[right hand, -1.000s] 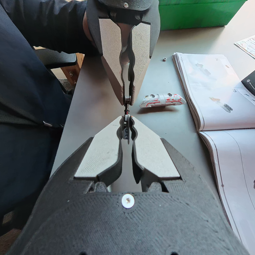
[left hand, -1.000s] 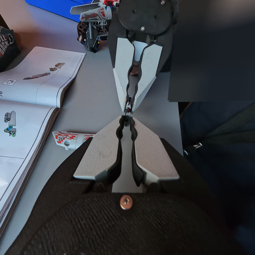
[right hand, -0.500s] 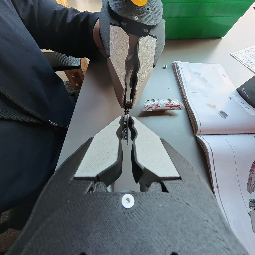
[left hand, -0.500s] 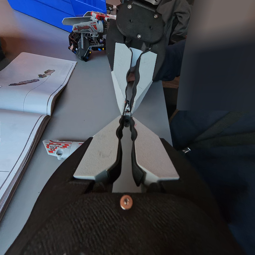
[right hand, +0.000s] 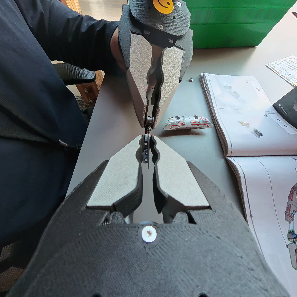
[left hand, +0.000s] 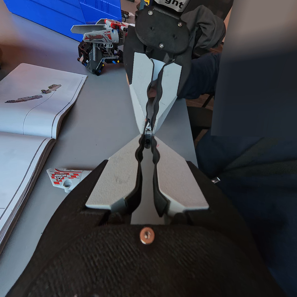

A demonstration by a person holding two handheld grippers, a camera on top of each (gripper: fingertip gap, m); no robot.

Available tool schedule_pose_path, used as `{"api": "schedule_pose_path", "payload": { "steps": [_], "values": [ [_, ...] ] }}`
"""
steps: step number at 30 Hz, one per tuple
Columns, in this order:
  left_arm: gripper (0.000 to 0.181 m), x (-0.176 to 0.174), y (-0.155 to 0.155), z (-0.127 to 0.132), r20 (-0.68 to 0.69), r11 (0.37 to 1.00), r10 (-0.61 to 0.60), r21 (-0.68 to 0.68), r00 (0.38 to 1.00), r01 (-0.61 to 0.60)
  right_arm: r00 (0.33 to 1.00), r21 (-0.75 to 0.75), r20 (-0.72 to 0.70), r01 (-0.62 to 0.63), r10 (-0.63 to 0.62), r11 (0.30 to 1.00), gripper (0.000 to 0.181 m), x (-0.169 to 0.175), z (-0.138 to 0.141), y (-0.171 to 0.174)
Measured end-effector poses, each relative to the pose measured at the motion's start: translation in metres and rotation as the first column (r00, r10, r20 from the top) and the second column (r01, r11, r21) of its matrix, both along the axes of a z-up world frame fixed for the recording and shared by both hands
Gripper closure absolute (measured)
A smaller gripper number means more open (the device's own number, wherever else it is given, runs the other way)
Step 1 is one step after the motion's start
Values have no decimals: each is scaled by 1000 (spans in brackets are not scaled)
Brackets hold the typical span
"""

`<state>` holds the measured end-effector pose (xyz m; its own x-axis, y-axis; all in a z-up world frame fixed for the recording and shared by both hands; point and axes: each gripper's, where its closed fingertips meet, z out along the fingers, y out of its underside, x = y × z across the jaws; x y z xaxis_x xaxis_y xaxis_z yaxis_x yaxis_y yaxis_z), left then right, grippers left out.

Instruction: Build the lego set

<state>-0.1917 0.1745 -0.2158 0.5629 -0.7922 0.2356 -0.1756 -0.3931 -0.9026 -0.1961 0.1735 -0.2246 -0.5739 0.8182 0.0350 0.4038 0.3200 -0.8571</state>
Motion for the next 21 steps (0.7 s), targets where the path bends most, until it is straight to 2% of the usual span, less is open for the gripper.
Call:
{"api": "schedule_pose_path", "payload": {
  "steps": [10,16,21],
  "values": [
    [175,-5,5,3,2,998,56,23,998,-56,1000,-48,11,16,-15,999,177,-5,-2,4],
    [167,-23,6,-5,-143,985,133,126,981,-115,999,-23,15,33,-33,999,177,-7,-9,9],
    [162,-40,4,2,-75,982,165,109,983,-157,999,-43,9,43,-42,998,177,-10,-8,11]
  ]
}}
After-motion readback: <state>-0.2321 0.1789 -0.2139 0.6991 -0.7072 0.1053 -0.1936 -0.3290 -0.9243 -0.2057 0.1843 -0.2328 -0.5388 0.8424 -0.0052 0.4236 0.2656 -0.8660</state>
